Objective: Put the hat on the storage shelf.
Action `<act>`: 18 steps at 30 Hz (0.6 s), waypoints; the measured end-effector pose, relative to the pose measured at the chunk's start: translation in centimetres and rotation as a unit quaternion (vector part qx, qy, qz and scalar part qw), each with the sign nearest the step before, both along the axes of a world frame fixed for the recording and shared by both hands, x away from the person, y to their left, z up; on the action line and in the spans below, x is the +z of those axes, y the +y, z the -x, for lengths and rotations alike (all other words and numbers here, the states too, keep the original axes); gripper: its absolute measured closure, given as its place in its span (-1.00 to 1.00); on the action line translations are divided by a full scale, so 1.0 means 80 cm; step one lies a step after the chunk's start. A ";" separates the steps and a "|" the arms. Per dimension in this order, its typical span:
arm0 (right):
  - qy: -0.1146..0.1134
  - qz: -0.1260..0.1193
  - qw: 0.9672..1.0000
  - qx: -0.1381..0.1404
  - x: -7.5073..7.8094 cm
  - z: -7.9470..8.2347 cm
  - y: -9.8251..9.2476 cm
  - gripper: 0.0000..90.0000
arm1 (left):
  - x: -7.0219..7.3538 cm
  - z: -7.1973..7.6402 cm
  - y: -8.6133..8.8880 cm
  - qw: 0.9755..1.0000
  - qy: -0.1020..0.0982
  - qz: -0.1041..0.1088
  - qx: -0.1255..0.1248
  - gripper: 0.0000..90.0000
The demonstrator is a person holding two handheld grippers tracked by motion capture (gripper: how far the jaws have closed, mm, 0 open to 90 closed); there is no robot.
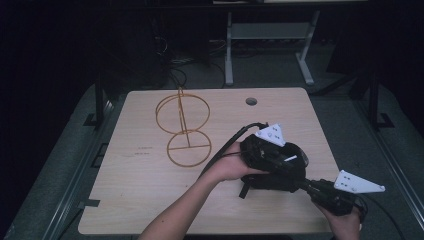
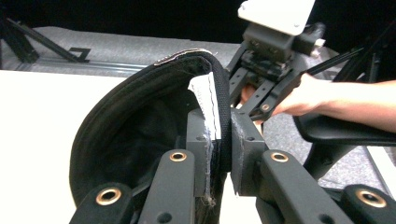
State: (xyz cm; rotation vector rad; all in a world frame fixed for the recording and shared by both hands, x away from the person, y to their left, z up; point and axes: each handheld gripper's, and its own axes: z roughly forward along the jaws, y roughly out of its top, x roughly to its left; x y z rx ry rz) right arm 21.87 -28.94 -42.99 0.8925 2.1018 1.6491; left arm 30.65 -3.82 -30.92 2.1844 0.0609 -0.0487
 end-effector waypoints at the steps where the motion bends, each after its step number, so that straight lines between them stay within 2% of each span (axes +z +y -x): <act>1: 0.000 0.001 1.000 0.001 0.001 0.000 0.000 0.92 | 0.001 0.000 0.002 1.000 -0.004 -0.004 0.003 0.77; 6: 0.000 -0.007 1.000 -0.002 0.013 -0.001 -0.003 0.93 | 0.006 0.000 0.010 0.999 -0.018 -0.012 0.026 0.59; 9: 0.007 -0.012 1.000 -0.005 0.017 -0.003 -0.006 0.94 | 0.010 0.001 0.018 0.999 -0.031 -0.023 0.037 0.46; 12: 0.018 -0.019 1.000 -0.007 0.021 -0.005 -0.009 0.94 | 0.013 0.002 0.031 0.998 -0.037 -0.025 0.051 0.35; 18: 0.028 -0.014 0.999 -0.005 0.037 -0.015 -0.012 0.94 | 0.014 0.004 0.061 0.996 -0.044 -0.025 0.067 0.32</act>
